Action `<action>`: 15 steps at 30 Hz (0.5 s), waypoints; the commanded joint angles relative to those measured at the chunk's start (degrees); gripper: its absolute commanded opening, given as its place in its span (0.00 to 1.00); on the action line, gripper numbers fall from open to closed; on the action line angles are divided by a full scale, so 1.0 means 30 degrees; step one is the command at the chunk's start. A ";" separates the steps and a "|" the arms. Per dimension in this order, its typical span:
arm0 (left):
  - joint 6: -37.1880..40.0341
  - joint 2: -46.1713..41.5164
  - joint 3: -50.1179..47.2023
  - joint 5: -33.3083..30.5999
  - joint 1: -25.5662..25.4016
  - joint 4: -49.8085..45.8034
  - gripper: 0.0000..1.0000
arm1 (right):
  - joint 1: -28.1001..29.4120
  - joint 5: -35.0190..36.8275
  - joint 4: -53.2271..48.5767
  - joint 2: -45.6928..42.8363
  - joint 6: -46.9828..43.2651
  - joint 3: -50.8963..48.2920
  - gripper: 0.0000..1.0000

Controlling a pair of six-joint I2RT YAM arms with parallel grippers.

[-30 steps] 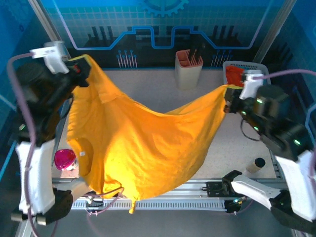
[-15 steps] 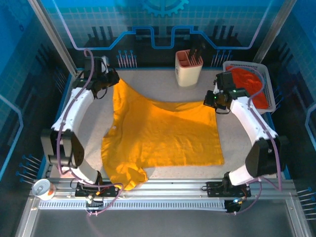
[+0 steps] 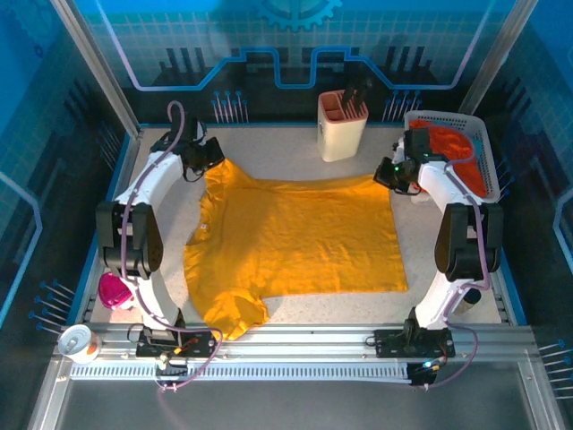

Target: Fold and stack the t-shirts

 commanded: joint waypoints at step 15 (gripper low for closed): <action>-0.1961 -1.0530 -0.7085 -0.1678 0.0112 -0.4528 0.00 | -0.0995 -0.0854 -0.3193 0.0099 -0.0955 -0.0269 0.00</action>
